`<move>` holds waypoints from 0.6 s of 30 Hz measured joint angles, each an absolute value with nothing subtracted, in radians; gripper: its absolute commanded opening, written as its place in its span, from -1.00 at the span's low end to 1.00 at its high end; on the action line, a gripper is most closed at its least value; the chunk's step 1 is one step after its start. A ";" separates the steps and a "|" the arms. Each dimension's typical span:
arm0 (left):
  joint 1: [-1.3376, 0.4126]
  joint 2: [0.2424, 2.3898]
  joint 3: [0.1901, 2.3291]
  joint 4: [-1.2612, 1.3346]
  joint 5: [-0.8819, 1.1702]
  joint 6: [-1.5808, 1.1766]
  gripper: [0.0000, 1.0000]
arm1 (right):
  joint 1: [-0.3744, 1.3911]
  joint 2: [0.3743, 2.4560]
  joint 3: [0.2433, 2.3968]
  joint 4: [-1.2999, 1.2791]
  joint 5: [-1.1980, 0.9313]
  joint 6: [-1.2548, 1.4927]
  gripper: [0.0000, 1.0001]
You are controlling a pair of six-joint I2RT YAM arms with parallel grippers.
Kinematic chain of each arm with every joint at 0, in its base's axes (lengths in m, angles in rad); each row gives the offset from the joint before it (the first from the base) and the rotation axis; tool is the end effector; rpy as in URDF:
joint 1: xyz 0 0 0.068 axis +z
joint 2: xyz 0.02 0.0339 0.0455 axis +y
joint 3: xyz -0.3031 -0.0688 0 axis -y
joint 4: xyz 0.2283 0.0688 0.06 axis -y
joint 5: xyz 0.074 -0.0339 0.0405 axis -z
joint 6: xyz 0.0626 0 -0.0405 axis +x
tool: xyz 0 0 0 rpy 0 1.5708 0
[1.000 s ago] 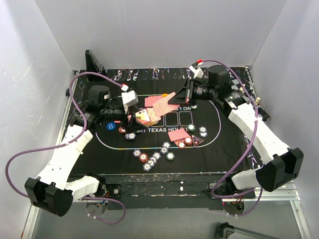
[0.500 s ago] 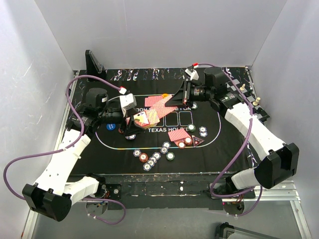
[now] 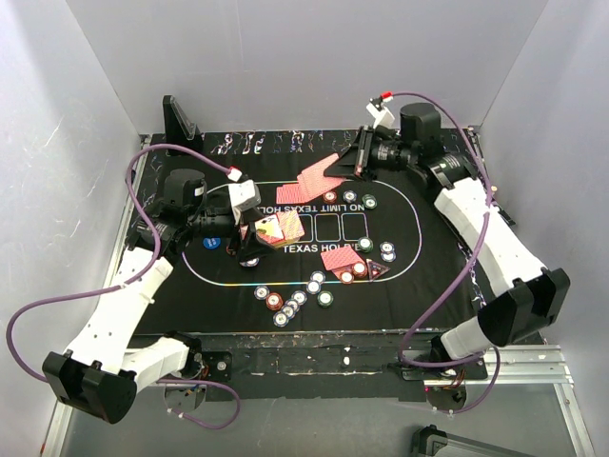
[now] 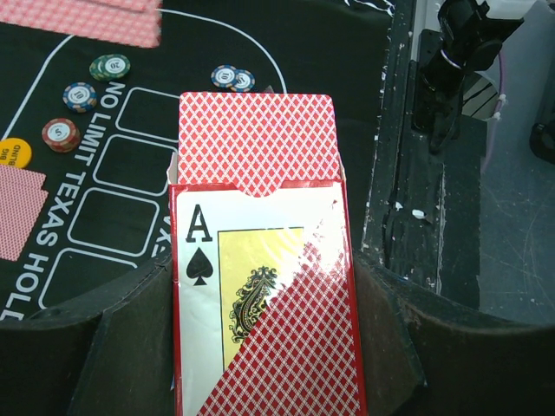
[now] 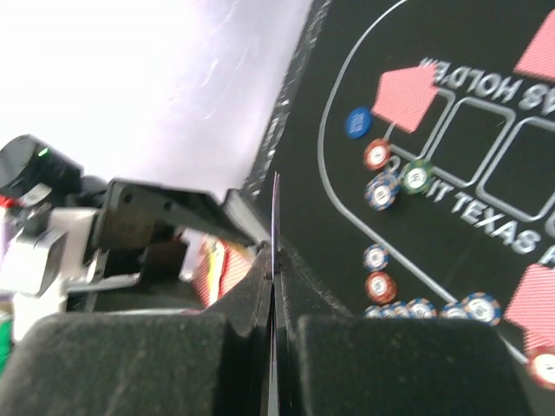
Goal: Distribute texas hold em gaming equipment
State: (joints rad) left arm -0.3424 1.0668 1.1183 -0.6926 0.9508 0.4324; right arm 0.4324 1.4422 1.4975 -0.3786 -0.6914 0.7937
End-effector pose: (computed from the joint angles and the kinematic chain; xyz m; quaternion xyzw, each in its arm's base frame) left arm 0.1590 -0.1108 0.3846 0.4902 0.6584 -0.3908 0.4166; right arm 0.2753 0.1710 0.4478 -0.0575 0.7868 0.5411 0.2912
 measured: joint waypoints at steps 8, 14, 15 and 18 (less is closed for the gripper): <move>-0.342 1.029 1.126 -0.775 0.951 0.434 -1.00 | 0.548 1.706 1.760 -0.602 -0.319 0.540 -0.97; -0.342 0.956 1.134 -0.871 0.954 0.440 -1.00 | 0.623 1.887 1.867 -0.719 -0.048 0.422 -0.97; -0.342 0.943 1.134 -0.884 0.954 0.440 -1.00 | 0.633 1.905 1.880 -0.731 -0.013 0.409 -0.97; -0.342 0.900 1.134 -0.913 0.954 0.437 -1.00 | 0.664 1.937 1.898 -0.743 0.060 0.379 -0.97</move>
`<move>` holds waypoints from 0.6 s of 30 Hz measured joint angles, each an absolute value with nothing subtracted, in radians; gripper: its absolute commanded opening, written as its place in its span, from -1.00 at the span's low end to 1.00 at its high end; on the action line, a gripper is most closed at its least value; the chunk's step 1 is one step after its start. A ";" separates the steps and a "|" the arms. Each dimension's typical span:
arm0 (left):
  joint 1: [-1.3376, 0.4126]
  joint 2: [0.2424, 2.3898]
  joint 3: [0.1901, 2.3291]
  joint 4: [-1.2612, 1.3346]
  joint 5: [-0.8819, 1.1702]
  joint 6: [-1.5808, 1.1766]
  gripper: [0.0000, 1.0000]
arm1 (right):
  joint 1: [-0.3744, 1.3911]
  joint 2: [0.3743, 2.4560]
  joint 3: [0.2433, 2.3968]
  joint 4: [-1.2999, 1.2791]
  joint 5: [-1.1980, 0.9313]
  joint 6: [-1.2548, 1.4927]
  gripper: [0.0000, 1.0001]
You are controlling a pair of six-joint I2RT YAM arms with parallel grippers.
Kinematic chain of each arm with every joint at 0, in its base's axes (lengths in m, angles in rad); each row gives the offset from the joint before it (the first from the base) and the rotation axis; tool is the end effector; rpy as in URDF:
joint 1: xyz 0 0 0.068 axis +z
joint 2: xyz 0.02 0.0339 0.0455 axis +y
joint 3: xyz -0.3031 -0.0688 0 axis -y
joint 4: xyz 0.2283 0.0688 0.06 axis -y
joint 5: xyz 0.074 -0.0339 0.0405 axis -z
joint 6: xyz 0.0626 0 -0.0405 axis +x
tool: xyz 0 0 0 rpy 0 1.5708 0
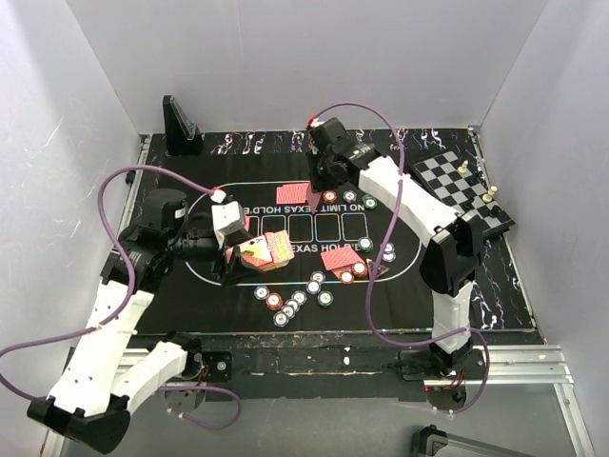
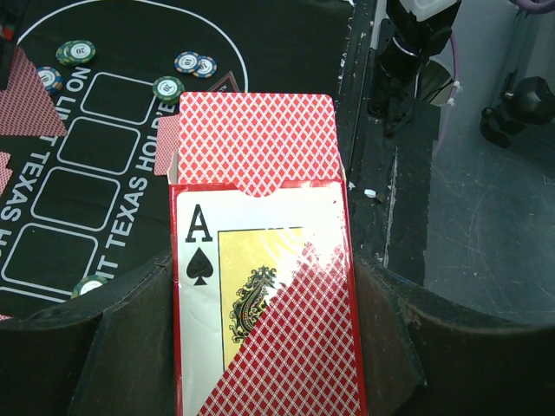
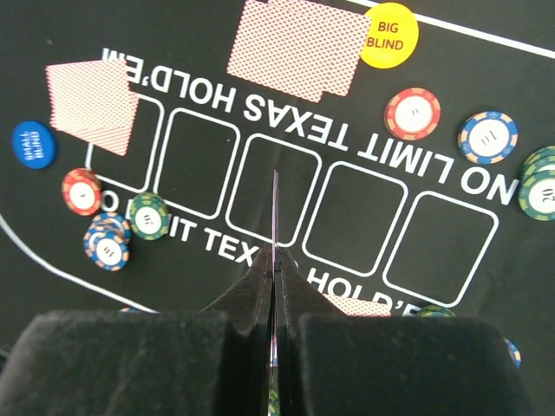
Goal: Distribute texas hold em gaming equipment
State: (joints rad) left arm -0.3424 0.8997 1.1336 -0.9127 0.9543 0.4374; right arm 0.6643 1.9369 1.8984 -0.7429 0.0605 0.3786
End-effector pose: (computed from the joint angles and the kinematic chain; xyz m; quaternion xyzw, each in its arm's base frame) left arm 0.1010 -0.0902 0.3930 0.4878 0.6660 -0.3957 0.4024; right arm 0.3612 0.2780 0.3516 -0.1198 0.9149 0.1673 0.3472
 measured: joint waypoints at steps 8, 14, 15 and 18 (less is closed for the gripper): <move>-0.342 0.864 1.134 -0.942 0.958 0.418 -1.00 | 0.795 2.040 1.949 -0.752 0.351 0.255 -0.97; -0.342 0.868 1.147 -0.975 0.958 0.416 -1.00 | 0.839 2.118 1.953 -0.732 0.517 0.183 -0.97; -0.342 0.868 1.150 -0.979 0.958 0.416 -1.00 | 0.840 2.124 1.953 -0.727 0.538 0.174 -0.97; -0.342 0.868 1.158 -0.988 0.959 0.415 -1.00 | 0.846 2.136 1.952 -0.699 0.599 0.144 -0.97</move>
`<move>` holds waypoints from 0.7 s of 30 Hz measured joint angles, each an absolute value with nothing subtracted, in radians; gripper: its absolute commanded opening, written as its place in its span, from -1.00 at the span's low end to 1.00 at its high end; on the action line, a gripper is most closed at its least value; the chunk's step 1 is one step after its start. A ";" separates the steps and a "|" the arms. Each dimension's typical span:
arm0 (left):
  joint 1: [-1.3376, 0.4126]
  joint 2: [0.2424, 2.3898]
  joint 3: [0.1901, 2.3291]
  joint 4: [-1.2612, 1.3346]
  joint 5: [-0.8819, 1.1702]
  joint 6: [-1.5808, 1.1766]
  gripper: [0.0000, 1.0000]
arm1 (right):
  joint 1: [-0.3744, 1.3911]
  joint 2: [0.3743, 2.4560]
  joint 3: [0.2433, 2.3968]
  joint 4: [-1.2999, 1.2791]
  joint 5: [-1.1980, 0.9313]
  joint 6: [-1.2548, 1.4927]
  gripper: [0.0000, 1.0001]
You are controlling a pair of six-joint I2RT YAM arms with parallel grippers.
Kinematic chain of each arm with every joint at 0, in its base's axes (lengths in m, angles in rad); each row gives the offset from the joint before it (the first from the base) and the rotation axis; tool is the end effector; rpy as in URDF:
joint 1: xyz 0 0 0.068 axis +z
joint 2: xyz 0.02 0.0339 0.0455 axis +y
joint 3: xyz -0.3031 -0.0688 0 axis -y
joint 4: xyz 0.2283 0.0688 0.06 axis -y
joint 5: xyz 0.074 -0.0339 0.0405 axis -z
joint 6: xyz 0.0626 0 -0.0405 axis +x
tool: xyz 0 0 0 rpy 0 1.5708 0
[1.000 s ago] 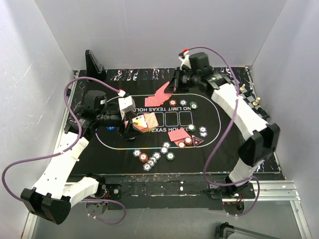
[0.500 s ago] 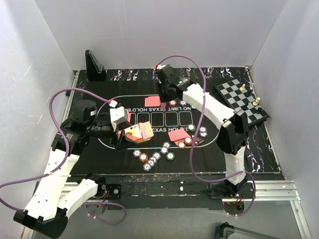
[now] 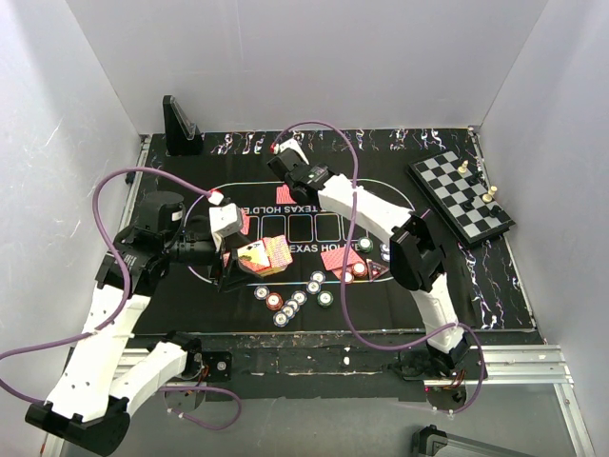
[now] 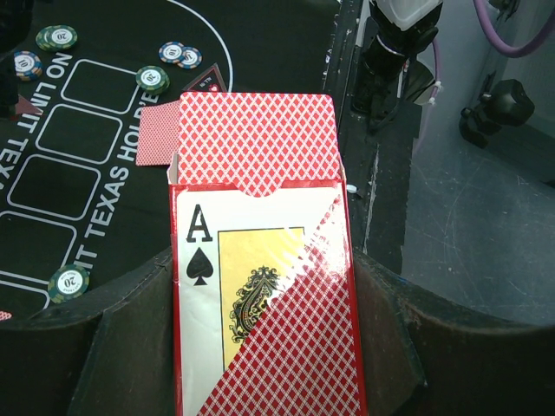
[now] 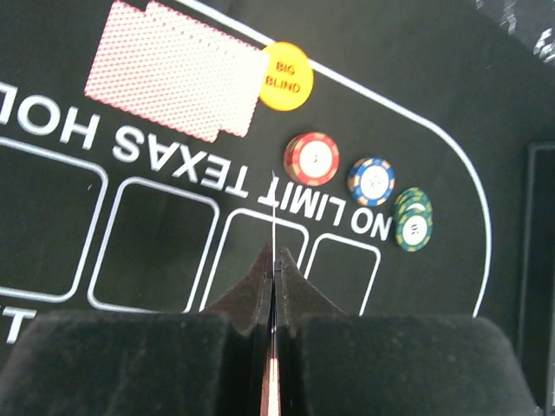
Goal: Distribute texas hold em gaming equipment
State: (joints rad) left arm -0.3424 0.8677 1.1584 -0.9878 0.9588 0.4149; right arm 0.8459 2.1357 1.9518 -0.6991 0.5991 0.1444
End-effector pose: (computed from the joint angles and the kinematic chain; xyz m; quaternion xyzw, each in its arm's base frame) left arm 0.0863 -0.0851 0.3970 0.4785 0.6749 -0.4041 0.3903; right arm 0.3563 0.3490 0.2896 -0.2156 0.8789 -0.0914 0.4155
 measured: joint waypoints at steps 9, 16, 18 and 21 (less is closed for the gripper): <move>-0.342 0.868 1.175 -0.991 0.958 0.400 -1.00 | 0.935 2.256 1.953 -0.595 0.721 0.072 -0.97; -0.342 0.869 1.197 -0.990 0.958 0.400 -1.00 | 1.019 2.363 1.949 -0.596 0.723 0.074 -0.97; -0.342 0.871 1.198 -0.990 0.958 0.399 -1.00 | 1.037 2.365 1.948 -0.596 0.722 0.076 -0.88; -0.342 0.872 1.198 -0.990 0.958 0.399 -1.00 | 1.051 2.365 1.948 -0.593 0.711 0.087 -0.49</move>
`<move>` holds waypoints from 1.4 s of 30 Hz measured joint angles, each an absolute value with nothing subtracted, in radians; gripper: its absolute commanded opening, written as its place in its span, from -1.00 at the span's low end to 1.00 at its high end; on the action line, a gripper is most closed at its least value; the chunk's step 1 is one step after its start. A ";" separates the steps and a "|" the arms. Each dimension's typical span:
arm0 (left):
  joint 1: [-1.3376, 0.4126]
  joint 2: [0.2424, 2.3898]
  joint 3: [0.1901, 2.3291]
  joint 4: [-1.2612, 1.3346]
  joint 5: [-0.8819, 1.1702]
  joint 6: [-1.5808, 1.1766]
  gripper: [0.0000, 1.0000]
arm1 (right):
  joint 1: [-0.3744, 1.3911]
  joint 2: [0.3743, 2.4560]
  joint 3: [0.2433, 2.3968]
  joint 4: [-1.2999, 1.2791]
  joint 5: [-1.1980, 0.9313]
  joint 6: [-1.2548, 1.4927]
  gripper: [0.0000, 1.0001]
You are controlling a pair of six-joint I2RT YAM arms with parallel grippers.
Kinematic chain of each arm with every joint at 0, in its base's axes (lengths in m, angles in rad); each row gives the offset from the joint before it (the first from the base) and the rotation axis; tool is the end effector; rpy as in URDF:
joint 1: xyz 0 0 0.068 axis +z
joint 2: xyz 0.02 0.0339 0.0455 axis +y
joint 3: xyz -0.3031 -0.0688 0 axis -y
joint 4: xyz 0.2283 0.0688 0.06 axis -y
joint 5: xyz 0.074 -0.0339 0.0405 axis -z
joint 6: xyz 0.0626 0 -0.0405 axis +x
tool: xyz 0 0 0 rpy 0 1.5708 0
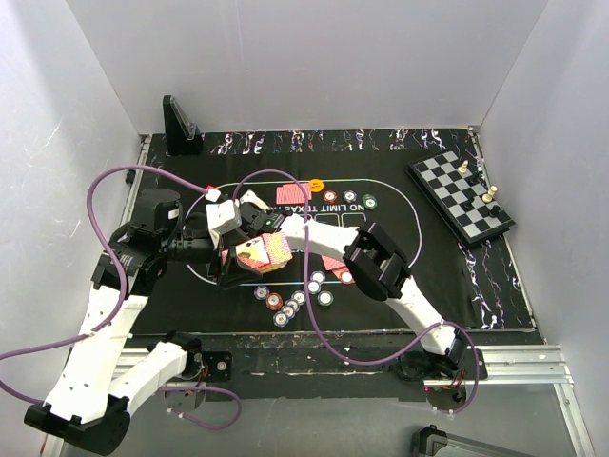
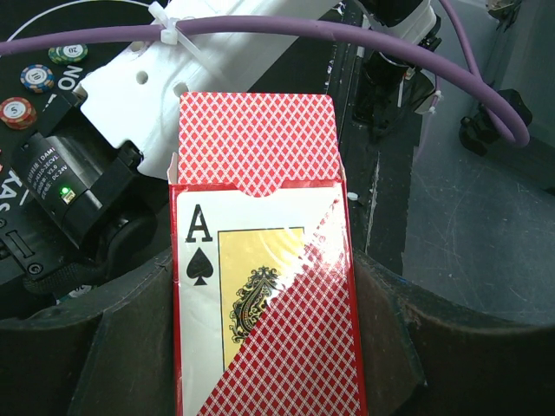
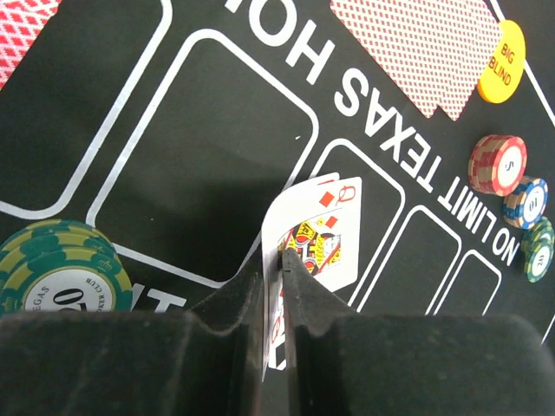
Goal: Distribute texas hold em gaming equipment
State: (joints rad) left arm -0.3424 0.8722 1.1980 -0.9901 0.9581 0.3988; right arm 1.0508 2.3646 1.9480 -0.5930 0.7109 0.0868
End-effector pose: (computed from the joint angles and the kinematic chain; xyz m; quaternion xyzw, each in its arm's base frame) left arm 0.0852 -0.0848 0.4077 0.4771 0.6706 -0.4033 0.4001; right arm 0.3007 0.4429 0.1857 -0.3322 0.8429 -0.1419 0.3989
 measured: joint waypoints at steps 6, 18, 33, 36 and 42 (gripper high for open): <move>-0.342 0.873 1.198 -0.990 0.957 0.398 -1.00 | 1.047 2.365 1.948 -0.598 0.652 0.113 0.21; -0.342 0.875 1.200 -0.987 0.956 0.400 -1.00 | 1.026 2.307 1.901 -0.600 0.508 0.166 0.49; -0.342 0.886 1.200 -0.961 0.957 0.400 -1.00 | 0.776 2.070 1.707 -0.550 0.120 0.358 0.43; -0.342 0.891 1.200 -0.956 0.957 0.400 -1.00 | 0.739 2.085 1.708 -0.548 0.103 0.373 0.42; -0.342 0.896 1.200 -0.941 0.957 0.399 -1.00 | 0.756 2.164 1.753 -0.541 0.073 0.391 0.40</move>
State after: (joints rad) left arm -0.3424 0.8959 1.2003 -0.9409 0.9573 0.3992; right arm 0.7563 2.1639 1.7527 -0.5407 0.0731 0.3908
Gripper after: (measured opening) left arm 0.642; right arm 0.706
